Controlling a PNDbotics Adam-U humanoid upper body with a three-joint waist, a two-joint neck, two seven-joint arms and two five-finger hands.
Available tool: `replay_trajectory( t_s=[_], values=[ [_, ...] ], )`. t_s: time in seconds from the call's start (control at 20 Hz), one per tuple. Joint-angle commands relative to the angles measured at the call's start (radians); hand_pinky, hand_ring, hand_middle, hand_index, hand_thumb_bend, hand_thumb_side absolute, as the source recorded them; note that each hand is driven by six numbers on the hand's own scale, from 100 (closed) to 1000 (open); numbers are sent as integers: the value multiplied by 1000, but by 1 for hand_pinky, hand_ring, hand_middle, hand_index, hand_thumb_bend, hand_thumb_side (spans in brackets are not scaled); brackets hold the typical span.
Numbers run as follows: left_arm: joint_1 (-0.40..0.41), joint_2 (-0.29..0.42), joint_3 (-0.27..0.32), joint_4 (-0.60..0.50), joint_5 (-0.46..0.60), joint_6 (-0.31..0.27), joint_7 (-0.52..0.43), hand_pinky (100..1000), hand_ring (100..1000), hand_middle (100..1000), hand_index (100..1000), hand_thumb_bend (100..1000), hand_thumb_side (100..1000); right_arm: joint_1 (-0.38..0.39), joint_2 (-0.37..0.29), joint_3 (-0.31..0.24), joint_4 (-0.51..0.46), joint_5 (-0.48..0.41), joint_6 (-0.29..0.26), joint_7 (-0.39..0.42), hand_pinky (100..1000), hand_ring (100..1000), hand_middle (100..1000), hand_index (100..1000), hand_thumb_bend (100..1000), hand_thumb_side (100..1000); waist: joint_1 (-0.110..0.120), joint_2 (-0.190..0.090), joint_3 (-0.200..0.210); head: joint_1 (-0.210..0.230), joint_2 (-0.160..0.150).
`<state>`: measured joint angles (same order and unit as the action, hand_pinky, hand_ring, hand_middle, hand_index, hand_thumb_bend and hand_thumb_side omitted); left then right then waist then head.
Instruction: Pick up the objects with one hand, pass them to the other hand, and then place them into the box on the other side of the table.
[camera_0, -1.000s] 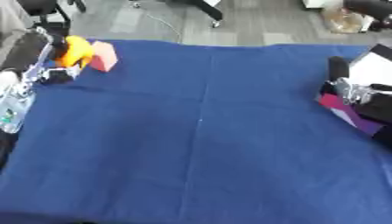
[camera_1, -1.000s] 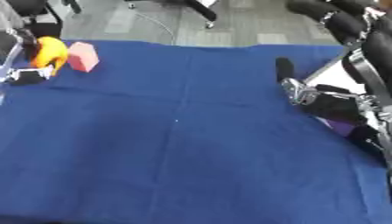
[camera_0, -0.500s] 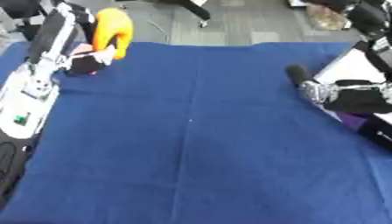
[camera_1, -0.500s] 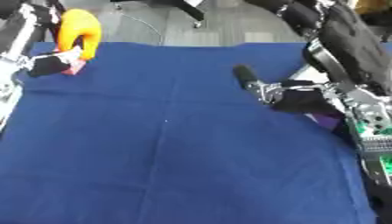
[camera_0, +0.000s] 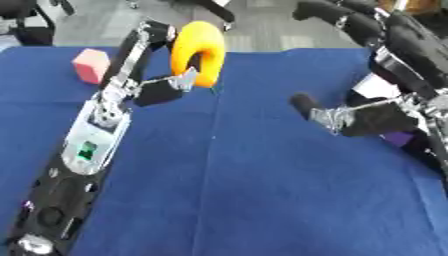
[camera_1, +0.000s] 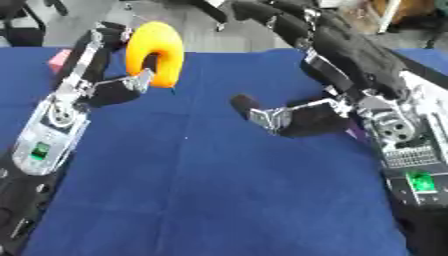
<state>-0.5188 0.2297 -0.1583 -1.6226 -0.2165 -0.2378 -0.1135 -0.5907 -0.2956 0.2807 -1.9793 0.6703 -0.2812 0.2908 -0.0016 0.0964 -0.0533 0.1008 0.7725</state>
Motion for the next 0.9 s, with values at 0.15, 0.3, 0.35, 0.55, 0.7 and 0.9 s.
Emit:
replay_trajectory(
  t_s=[0.15,0.3,0.35,0.55,0.7,0.9],
  values=[
    [-24,-5,-4,-8,34,-18,-14,659,335,302,390,100,100,-23,3,1,-21,-14,22,16,827,887,835,985,298,471,-13,-3,2,-6,-3],
    [-24,-21,-14,-16,49,-30,-4,659,337,302,392,100,100,-26,14,0,-7,-15,37,19,803,877,818,993,285,464,-16,-1,4,-18,-3],
    [-23,-25,-21,-20,60,-37,1,659,338,303,392,100,100,-28,18,1,-1,-17,48,19,798,876,814,994,278,465,-17,0,4,-22,-3],
    [-19,-36,-31,-24,71,-55,8,660,340,304,394,100,100,-30,24,14,11,-34,78,30,783,872,804,999,255,465,-19,1,5,-33,-3],
    [-16,-49,-28,-28,56,-64,9,661,342,305,395,100,100,-30,29,24,18,-50,95,49,775,870,799,1000,238,472,-20,2,6,-38,-3],
    [-9,-76,-16,-31,24,-81,17,663,344,308,398,100,100,-32,37,35,27,-64,116,82,768,870,794,1000,213,488,-22,2,8,-46,-3]
  ],
)
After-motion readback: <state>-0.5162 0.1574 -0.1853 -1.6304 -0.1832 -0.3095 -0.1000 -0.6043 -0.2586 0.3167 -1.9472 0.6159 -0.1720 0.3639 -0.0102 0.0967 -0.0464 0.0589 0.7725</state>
